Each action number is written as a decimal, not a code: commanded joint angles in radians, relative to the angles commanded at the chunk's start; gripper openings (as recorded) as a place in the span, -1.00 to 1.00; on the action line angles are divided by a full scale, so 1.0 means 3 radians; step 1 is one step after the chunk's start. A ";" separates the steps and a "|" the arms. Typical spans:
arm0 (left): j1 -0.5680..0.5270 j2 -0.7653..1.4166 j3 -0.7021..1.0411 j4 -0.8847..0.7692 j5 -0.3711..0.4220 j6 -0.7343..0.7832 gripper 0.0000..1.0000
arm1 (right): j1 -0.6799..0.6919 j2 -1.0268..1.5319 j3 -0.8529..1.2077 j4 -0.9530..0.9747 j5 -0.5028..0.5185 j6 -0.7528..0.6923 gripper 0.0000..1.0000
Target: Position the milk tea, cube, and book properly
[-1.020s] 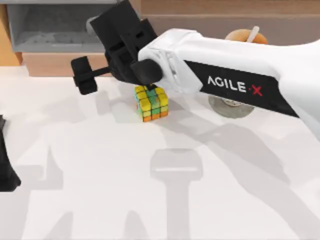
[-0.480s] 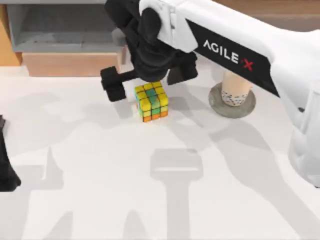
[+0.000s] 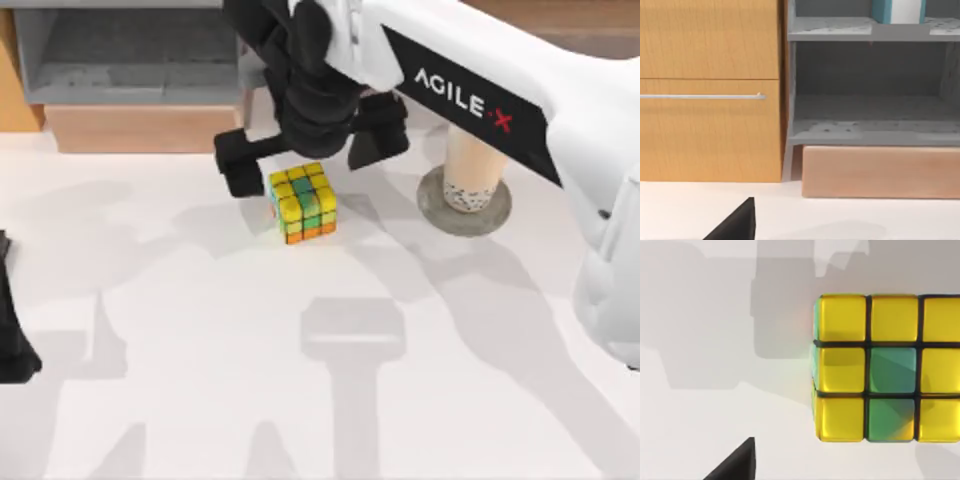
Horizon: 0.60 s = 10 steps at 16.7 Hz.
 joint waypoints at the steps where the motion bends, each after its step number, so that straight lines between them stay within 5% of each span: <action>1: 0.0000 0.0000 0.0000 0.0000 0.0000 0.0000 1.00 | -0.0003 0.0011 0.0008 0.0002 -0.0001 0.0001 1.00; 10: 0.0000 0.0000 0.0000 0.0000 0.0000 0.0000 1.00 | -0.0084 0.0649 0.0484 0.0163 -0.0014 -0.0059 1.00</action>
